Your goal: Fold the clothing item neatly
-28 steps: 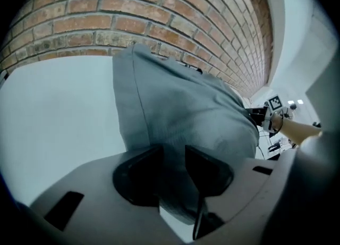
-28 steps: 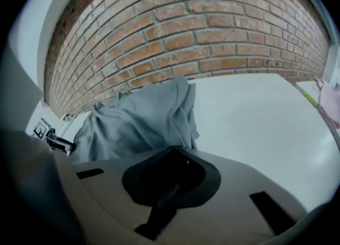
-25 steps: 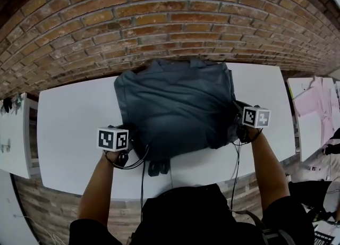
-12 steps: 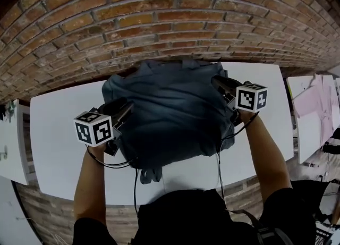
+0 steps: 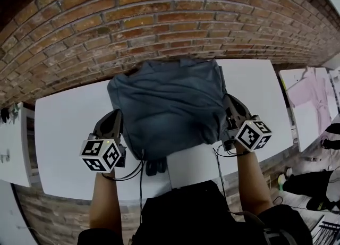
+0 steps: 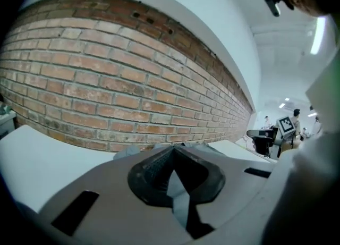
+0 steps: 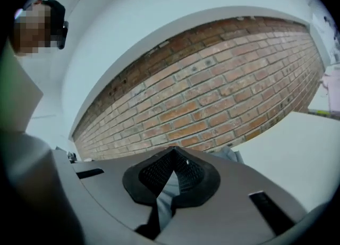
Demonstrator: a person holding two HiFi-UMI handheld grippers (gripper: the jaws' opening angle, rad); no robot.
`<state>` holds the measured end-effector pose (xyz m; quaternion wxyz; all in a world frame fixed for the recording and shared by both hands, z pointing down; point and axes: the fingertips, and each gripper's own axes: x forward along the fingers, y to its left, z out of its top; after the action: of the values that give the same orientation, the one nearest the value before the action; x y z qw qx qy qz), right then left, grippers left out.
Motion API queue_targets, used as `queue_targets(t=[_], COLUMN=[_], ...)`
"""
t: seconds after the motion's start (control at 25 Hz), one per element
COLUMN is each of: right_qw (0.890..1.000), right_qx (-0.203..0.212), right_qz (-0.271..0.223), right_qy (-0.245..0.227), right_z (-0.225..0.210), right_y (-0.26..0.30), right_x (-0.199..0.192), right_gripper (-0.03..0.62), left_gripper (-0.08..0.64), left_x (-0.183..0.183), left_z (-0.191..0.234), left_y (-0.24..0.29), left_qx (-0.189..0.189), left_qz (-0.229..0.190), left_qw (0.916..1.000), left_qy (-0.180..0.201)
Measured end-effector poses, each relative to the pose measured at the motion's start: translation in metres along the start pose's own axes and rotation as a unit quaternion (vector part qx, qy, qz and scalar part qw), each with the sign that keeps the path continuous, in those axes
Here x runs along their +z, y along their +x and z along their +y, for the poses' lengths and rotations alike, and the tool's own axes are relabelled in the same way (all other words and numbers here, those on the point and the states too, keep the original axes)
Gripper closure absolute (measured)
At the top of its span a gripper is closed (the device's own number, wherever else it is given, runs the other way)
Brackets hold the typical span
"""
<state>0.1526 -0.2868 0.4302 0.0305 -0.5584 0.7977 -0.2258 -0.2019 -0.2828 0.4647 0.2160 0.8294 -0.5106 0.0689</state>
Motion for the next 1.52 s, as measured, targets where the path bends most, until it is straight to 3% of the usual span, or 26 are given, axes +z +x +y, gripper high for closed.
queue_targets(t=[0.28,0.44,0.64,0.8,0.96,1.16,1.52], right_qw=[0.999,0.997,0.995,0.996,0.998,0.996,0.996], right_qx=[-0.014,-0.015,-0.006,0.002,0.021,0.054,0.065], right_qz=[-0.047,-0.067,-0.068,-0.063,-0.051,-0.038,-0.025], right_qy=[-0.019,-0.037,-0.067,-0.059,-0.038,-0.051,-0.062], right_z=[0.024,0.022,0.007,-0.016,-0.027,-0.011,0.046], right_y=[-0.085,-0.130,-0.206,-0.277,-0.334,-0.378,-0.426], right_x=[0.020,0.032,0.023,0.000,-0.021,-0.036,-0.052], right_gripper=[0.592,0.592,0.591,0.592,0.592,0.592,0.592], left_gripper=[0.561,0.561,0.561,0.561,0.561,0.561,0.561], left_x=[-0.015,-0.031,-0.045,-0.081,-0.121,-0.137,-0.157], left_z=[-0.011,-0.039,-0.101,-0.168,-0.222,-0.258,-0.286], left_y=[-0.077,-0.114,-0.162,-0.209,-0.252,-0.301,-0.371], left_qx=[0.031,0.051,0.076,0.104,0.120,0.139,0.130], left_qz=[-0.027,-0.032,-0.053,-0.059,-0.049,-0.046,-0.033], left_qw=[0.9991,0.9979,0.9954,0.9921,0.9913,0.9889,0.9893], left_qy=[0.006,0.022,0.025,0.039,0.021,0.028,0.057])
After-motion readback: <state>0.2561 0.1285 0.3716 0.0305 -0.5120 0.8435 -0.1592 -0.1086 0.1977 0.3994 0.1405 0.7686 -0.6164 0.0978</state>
